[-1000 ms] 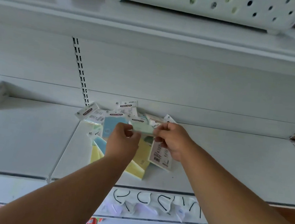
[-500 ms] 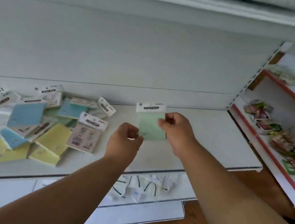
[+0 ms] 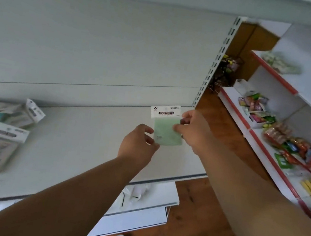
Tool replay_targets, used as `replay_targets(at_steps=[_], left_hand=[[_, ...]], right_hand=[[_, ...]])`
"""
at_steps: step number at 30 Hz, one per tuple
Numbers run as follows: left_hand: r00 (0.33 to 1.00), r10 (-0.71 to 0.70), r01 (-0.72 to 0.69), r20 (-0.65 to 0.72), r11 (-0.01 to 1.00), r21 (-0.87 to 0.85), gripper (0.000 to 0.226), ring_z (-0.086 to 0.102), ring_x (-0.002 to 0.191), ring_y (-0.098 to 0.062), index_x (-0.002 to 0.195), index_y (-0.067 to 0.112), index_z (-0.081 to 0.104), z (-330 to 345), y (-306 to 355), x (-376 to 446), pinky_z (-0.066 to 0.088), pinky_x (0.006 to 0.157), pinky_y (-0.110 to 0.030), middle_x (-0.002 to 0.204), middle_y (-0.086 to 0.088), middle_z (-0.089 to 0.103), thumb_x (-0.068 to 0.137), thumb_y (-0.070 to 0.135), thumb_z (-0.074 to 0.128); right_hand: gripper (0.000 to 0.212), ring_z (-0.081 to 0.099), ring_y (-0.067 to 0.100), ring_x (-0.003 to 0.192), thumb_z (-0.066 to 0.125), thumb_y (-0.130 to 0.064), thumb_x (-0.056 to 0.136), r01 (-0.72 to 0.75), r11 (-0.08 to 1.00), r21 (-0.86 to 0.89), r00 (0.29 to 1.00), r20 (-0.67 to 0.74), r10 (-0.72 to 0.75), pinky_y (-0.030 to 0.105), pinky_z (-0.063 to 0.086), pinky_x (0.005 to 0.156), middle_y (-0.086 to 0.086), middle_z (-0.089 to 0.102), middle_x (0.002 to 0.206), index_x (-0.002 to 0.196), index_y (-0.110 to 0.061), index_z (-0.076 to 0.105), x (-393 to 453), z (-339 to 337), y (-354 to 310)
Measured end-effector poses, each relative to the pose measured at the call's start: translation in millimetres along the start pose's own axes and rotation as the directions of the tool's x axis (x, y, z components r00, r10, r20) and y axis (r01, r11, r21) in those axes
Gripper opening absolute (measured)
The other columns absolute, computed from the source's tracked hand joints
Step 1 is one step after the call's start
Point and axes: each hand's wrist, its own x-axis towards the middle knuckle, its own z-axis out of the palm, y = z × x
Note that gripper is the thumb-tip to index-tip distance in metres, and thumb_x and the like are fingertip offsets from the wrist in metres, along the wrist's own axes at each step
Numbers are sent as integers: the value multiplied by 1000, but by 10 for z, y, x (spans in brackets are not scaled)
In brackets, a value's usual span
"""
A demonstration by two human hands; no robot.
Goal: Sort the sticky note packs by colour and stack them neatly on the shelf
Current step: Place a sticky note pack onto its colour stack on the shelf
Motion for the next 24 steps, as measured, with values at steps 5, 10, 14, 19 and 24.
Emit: replay_targets(at_steps=[5, 10, 14, 19, 24], left_hand=[[997, 76, -79, 30, 986, 145, 30, 60, 68, -8, 108, 34, 54, 280, 145, 283, 43, 52, -22, 86, 14, 63, 83, 29, 68], [992, 125, -124, 18, 938, 324, 22, 60, 83, -12, 108, 32, 61, 585, 322, 474, 48, 71, -26, 92, 13, 66, 86, 30, 64], [994, 90, -54, -68, 912, 407, 21, 61, 93, -16, 109, 33, 62, 789, 406, 612, 52, 78, -31, 102, 11, 66, 88, 32, 60], [992, 30, 37, -126, 868, 496, 24, 59, 102, -24, 106, 30, 65, 990, 471, 657, 51, 83, -35, 110, 1, 60, 90, 22, 50], [981, 10, 82, -193, 882, 465, 25, 59, 102, -21, 110, 29, 65, 997, 485, 537, 51, 85, -33, 112, 3, 59, 88, 26, 54]], right_hand=[[38, 58, 17, 87, 75, -12, 80, 14, 998, -58, 999, -45, -17, 25, 44, 57, -1, 59, 96, 108, -20, 50, 276, -207, 244], [25, 59, 17, 92, 72, -21, 83, 166, 944, -285, 986, 52, -157, 34, 54, 75, -5, 61, 104, 106, -21, 62, 657, -433, 439], [27, 56, 15, 89, 69, -20, 85, 317, 880, -353, 948, 155, -279, 25, 42, 71, 1, 62, 107, 111, -17, 62, 995, -459, 472], [30, 57, 25, 99, 70, -23, 82, 468, 712, -524, 884, 284, -372, 27, 39, 76, 8, 56, 113, 110, -15, 61, 1221, -422, 514], [29, 55, 26, 97, 67, -23, 84, 543, 626, -560, 838, 312, -448, 32, 44, 73, 9, 53, 110, 109, -14, 56, 1118, -437, 440]])
